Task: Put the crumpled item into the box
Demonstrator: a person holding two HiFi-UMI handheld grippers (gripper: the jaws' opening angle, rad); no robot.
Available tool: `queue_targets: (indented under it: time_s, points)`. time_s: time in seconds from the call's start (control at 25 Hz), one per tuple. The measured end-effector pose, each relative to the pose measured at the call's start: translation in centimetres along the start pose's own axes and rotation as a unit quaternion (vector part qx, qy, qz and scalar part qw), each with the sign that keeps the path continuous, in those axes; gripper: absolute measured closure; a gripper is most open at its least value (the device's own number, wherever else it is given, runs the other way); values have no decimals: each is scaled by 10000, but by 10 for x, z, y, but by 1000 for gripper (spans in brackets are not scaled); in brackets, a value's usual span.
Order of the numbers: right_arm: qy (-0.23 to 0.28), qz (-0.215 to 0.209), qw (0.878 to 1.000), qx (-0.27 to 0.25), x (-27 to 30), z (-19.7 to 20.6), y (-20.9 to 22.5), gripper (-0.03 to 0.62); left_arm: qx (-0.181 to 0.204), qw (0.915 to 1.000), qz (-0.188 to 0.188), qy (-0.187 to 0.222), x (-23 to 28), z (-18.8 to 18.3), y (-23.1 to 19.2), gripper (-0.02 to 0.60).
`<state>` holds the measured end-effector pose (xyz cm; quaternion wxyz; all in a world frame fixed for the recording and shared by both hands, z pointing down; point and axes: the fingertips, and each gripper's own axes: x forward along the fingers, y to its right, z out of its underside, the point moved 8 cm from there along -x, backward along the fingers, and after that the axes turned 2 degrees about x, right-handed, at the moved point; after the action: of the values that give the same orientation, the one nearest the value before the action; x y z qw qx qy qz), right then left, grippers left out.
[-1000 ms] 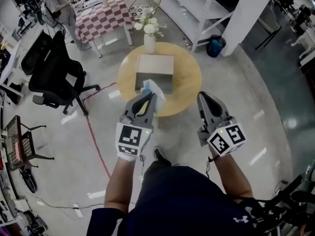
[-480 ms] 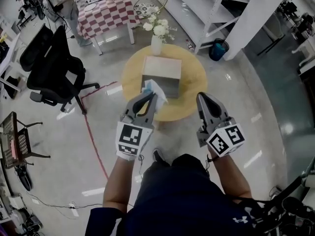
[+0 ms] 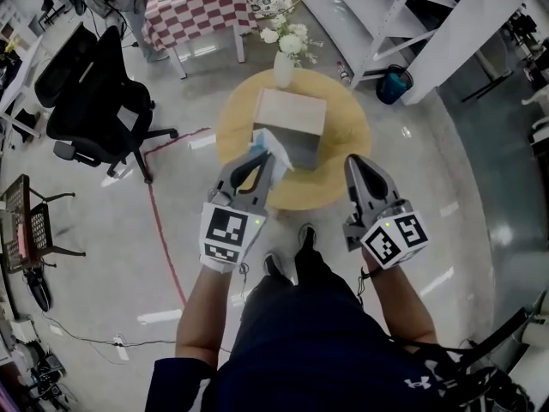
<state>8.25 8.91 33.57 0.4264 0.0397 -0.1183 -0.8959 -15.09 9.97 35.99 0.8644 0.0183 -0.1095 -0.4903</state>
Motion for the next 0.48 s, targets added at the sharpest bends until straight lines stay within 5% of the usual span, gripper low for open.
queue_targets:
  time_s: [0.48]
  points:
    - [-64,-418,9988,245,48,-16,72,592,106,9987,-378,-320,65,-13,-6,565]
